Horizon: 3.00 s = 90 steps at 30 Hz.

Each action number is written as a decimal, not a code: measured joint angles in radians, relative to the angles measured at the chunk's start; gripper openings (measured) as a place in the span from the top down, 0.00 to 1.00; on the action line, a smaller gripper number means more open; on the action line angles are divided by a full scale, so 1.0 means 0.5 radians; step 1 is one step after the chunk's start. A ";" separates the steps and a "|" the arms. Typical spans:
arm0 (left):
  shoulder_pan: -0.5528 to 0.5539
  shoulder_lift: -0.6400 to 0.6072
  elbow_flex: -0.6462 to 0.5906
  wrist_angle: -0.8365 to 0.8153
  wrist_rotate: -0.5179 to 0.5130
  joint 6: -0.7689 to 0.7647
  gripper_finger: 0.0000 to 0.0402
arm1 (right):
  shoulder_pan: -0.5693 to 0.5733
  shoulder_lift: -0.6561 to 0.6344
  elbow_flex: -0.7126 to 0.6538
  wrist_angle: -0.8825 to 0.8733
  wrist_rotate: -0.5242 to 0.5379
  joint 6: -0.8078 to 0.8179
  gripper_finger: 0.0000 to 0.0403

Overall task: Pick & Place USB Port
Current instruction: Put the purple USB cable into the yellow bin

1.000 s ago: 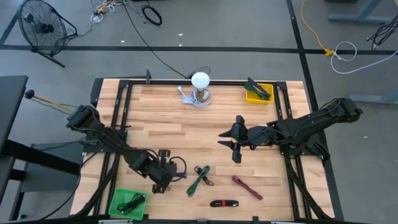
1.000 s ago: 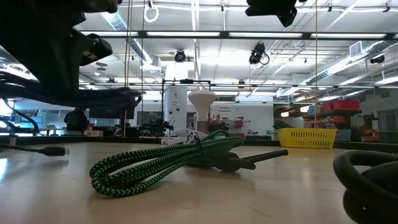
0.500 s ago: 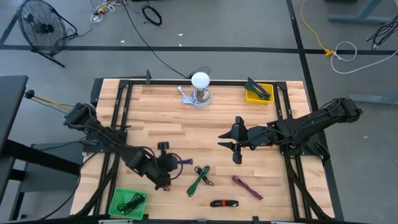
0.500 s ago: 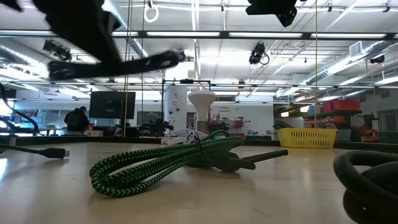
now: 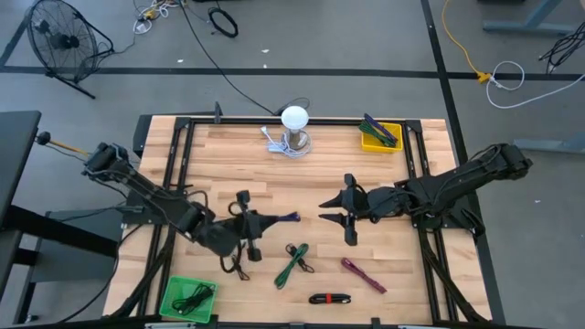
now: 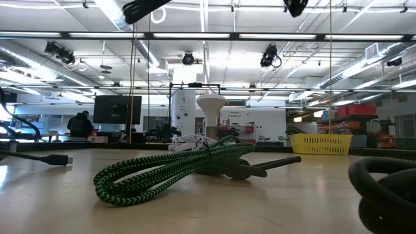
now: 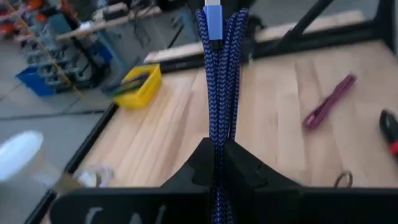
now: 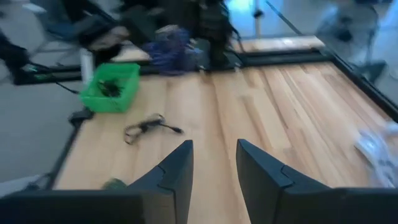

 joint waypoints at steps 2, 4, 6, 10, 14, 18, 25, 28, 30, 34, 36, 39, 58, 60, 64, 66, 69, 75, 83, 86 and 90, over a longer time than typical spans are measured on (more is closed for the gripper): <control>0.050 -0.017 -0.001 0.142 0.102 0.092 0.95 | 0.026 0.000 0.000 0.072 -0.003 -0.048 0.70; 0.104 -0.019 -0.001 0.292 0.210 0.206 0.95 | 0.045 0.000 0.000 0.154 -0.003 -0.099 0.70; 0.169 -0.015 -0.002 0.449 0.337 0.299 0.96 | 0.059 0.000 0.000 0.239 -0.002 -0.141 0.70; 0.319 0.004 -0.002 0.713 0.685 0.356 0.96 | 0.071 0.000 0.000 0.354 0.000 -0.204 0.70; 0.406 0.004 -0.001 0.797 0.807 0.359 0.96 | 0.070 0.000 -0.001 0.426 0.001 -0.242 0.70; 0.475 0.004 -0.002 0.873 0.889 0.365 0.96 | 0.070 0.000 0.000 0.516 0.000 -0.308 0.70; 0.539 0.004 -0.001 0.998 1.001 0.368 0.96 | 0.070 0.000 0.000 0.678 -0.004 -0.369 0.70; 0.556 0.049 -0.001 1.050 1.023 0.369 0.96 | 0.070 0.000 0.000 0.746 -0.010 -0.416 0.70; 0.563 0.091 -0.001 1.113 1.062 0.380 0.96 | 0.069 0.000 -0.001 0.756 0.003 -0.435 0.70; 0.590 0.178 0.001 1.257 1.122 0.417 0.96 | 0.066 -0.001 -0.001 0.777 -0.003 -0.441 0.70; 0.604 0.208 0.001 1.316 1.142 0.420 0.96 | 0.066 -0.003 -0.002 0.775 0.025 -0.441 0.70; 0.605 0.209 -0.001 1.317 1.108 0.464 0.96 | 0.064 -0.004 -0.001 0.727 0.054 -0.409 0.70; 0.557 0.130 0.001 1.264 1.037 0.526 0.96 | 0.062 0.003 0.002 0.679 0.192 -0.394 0.70; 0.562 0.130 0.001 1.266 1.037 0.526 0.96 | 0.062 0.003 0.002 0.696 0.138 -0.393 0.70; 0.569 0.130 0.001 1.264 1.043 0.523 0.96 | 0.062 0.003 0.001 0.713 0.106 -0.405 0.70; 0.561 0.130 0.001 1.255 1.060 0.514 0.96 | 0.062 0.002 0.001 0.728 0.141 -0.409 0.70; 0.555 0.149 0.001 1.261 1.066 0.514 0.96 | 0.060 0.002 0.001 0.779 0.154 -0.427 0.70; 0.559 0.167 0.000 1.239 1.066 0.508 0.96 | 0.061 0.000 -0.001 0.826 0.155 -0.447 0.71; 0.559 0.168 0.000 1.234 1.060 0.481 0.89 | 0.055 -0.001 -0.001 0.827 0.233 -0.486 0.96; 0.561 0.168 0.000 1.215 1.052 0.468 0.84 | 0.054 -0.001 -0.001 0.794 0.327 -0.469 0.98; 0.552 0.168 -0.001 1.188 1.041 0.468 0.81 | 0.056 -0.010 -0.001 0.737 0.405 -0.463 0.98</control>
